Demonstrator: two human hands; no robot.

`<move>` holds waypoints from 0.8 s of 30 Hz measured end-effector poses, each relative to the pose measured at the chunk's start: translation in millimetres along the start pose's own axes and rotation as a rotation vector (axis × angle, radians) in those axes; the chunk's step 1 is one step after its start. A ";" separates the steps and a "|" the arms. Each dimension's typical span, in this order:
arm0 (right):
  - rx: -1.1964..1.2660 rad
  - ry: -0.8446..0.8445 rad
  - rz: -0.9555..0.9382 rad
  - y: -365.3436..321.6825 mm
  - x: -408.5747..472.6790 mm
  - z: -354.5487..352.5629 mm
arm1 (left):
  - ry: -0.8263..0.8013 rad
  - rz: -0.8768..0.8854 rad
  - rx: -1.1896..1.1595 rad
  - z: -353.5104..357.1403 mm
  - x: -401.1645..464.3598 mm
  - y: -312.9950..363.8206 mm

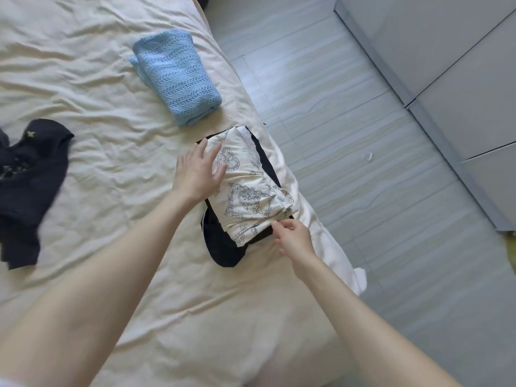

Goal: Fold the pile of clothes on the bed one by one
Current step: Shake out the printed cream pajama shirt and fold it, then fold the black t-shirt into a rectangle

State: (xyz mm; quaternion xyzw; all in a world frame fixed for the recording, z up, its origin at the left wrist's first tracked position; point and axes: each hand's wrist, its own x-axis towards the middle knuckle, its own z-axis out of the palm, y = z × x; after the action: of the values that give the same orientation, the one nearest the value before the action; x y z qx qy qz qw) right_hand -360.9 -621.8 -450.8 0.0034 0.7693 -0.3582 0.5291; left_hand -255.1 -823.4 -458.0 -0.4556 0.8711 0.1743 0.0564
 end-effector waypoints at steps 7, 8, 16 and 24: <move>-0.925 0.031 -0.630 -43.0 -59.3 -28.3 | 0.029 -0.153 -0.115 -38.3 -135.3 2.0; -1.046 0.024 -0.716 -46.9 -69.5 -27.1 | 0.060 -0.201 -0.165 -43.9 -156.7 2.1; -1.424 -0.165 -1.056 -38.8 -158.1 52.2 | 0.199 -0.503 -0.283 -72.1 -322.9 -36.7; -1.516 -0.434 -1.199 0.2 -227.0 167.1 | 0.168 -0.691 -0.292 -57.7 -443.1 -105.1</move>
State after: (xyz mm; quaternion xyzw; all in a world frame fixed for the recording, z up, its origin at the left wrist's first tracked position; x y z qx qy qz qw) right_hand -125.4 -629.5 -296.2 -0.7918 0.5558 0.0273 0.2519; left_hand 90.2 -556.1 -316.7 -0.7382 0.6338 0.2293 -0.0254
